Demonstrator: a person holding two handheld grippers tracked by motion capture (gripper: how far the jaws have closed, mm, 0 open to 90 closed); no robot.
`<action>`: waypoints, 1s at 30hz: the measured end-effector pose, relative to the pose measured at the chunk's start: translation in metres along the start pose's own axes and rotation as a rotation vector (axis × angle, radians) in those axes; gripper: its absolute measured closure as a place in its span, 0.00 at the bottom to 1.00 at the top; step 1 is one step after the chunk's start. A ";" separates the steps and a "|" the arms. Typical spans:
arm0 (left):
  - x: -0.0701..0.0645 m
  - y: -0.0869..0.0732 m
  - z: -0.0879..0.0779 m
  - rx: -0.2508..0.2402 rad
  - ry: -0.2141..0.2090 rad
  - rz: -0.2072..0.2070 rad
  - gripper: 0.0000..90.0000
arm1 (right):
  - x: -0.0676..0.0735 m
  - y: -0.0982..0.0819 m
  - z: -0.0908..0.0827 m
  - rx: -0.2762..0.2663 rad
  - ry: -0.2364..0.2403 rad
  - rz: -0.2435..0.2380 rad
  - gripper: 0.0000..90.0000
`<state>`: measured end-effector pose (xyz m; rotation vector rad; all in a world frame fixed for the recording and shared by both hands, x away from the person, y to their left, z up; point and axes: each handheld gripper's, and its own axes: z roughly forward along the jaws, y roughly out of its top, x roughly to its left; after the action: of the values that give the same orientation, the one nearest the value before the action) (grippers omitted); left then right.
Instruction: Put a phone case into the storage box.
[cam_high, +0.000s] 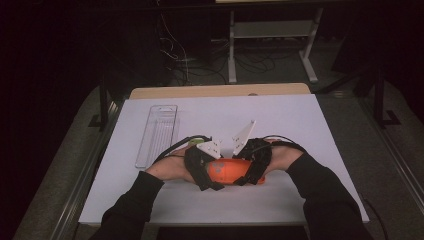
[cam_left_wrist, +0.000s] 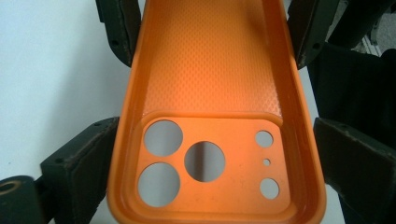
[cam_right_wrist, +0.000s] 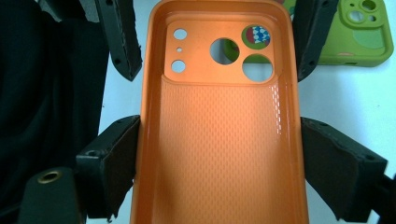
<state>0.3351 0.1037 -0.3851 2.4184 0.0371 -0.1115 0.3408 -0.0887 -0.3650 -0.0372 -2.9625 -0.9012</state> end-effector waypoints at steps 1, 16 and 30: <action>0.000 0.000 0.000 0.001 0.001 -0.001 0.04 | 0.000 0.000 0.000 0.000 0.002 0.001 0.17; 0.001 -0.002 0.002 -0.007 -0.009 0.003 0.16 | 0.001 0.000 0.001 0.006 0.008 -0.001 0.17; -0.001 -0.002 0.000 -0.011 -0.010 0.010 0.18 | 0.002 0.000 0.001 -0.011 0.017 -0.001 0.16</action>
<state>0.3345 0.1052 -0.3859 2.4071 0.0212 -0.1186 0.3386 -0.0882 -0.3663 -0.0274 -2.9422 -0.9127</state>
